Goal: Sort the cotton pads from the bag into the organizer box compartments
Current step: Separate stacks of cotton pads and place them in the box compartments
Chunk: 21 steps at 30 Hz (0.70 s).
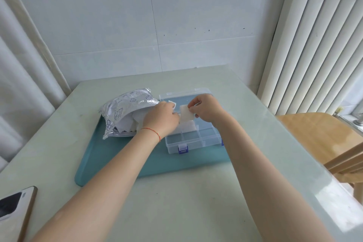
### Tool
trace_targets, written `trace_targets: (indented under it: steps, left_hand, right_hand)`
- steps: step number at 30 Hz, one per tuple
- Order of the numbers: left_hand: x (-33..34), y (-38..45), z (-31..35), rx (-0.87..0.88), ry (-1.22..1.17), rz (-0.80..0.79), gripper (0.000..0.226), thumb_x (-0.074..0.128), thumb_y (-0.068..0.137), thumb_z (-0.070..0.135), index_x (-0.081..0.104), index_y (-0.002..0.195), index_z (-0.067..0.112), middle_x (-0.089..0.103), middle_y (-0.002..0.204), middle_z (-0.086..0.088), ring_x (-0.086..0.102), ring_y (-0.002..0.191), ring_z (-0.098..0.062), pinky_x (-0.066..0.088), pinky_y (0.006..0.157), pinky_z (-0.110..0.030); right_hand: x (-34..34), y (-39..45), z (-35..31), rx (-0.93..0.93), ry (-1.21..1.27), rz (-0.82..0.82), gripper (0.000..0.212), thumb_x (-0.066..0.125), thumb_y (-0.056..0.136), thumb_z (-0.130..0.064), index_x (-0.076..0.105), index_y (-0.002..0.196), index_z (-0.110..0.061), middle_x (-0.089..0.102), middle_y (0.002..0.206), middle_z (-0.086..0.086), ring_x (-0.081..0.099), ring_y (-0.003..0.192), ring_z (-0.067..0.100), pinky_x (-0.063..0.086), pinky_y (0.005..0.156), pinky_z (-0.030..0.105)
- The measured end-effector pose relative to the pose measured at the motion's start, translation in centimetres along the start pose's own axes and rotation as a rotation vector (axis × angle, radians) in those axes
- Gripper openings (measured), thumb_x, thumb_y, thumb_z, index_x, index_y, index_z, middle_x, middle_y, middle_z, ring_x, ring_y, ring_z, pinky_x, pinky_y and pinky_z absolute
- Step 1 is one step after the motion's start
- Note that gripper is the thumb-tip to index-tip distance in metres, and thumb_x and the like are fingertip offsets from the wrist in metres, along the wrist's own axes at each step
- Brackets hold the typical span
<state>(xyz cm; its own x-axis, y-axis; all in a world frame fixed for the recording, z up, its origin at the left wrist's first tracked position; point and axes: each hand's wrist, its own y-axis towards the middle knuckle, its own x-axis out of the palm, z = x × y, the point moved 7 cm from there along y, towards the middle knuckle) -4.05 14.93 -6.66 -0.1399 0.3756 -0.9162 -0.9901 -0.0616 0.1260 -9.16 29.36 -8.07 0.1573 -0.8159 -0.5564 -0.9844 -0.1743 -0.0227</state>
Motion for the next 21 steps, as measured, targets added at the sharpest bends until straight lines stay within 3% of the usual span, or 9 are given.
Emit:
trace_targets:
  steps: [5, 7, 10, 18, 21]
  left_hand:
    - [-0.9, -0.6, -0.6, -0.014, -0.358, 0.124, 0.047, 0.044, 0.092, 0.005, 0.055, 0.137, 0.012, 0.052, 0.141, -0.008, 0.05, 0.127, -0.029, 0.04, 0.105, -0.032]
    - [-0.7, -0.6, -1.2, -0.046, -0.488, 0.141, 0.05, 0.043, 0.09, 0.004, 0.055, 0.138, 0.016, 0.057, 0.135, -0.011, 0.057, 0.117, -0.036, 0.046, 0.101, -0.043]
    - [-0.4, -0.8, -1.7, -0.091, -0.586, 0.139, 0.053, 0.042, 0.088, 0.004, 0.058, 0.135, 0.02, 0.06, 0.128, -0.018, 0.06, 0.112, -0.039, 0.048, 0.099, -0.048]
    - [-0.2, -0.6, -1.9, -0.108, -0.677, 0.141, 0.049, 0.041, 0.09, 0.002, 0.063, 0.13, 0.02, 0.064, 0.126, -0.008, 0.06, 0.116, -0.023, 0.045, 0.097, -0.031]
    - [0.2, -0.3, -1.9, -0.109, -0.76, 0.121, 0.046, 0.044, 0.091, 0.003, 0.064, 0.128, 0.02, 0.065, 0.122, -0.002, 0.062, 0.112, -0.019, 0.048, 0.098, -0.034]
  right_hand:
    - [1.0, -0.1, -0.3, -0.037, -0.133, -0.039, 0.016, 0.053, 0.093, -0.007, 0.068, 0.093, -0.013, 0.062, 0.083, -0.003, 0.057, 0.082, 0.019, 0.043, 0.061, 0.023]
    - [1.3, -0.3, -0.4, -0.058, -0.223, -0.043, 0.02, 0.052, 0.092, -0.007, 0.07, 0.098, -0.011, 0.067, 0.098, 0.003, 0.06, 0.093, 0.022, 0.046, 0.072, 0.027]
    - [1.5, -0.3, -0.6, -0.087, -0.286, -0.037, 0.019, 0.053, 0.092, -0.008, 0.071, 0.097, -0.013, 0.069, 0.104, 0.004, 0.062, 0.098, 0.022, 0.05, 0.078, 0.03]
    - [1.8, 0.2, -0.4, -0.092, -0.39, 0.002, 0.017, 0.056, 0.089, -0.012, 0.069, 0.083, -0.022, 0.061, 0.085, -0.007, 0.062, 0.095, 0.021, 0.053, 0.086, 0.039]
    - [1.8, 0.1, -0.4, -0.095, -0.423, -0.01, 0.015, 0.058, 0.089, -0.018, 0.072, 0.089, -0.018, 0.061, 0.083, -0.007, 0.062, 0.094, 0.021, 0.053, 0.083, 0.037]
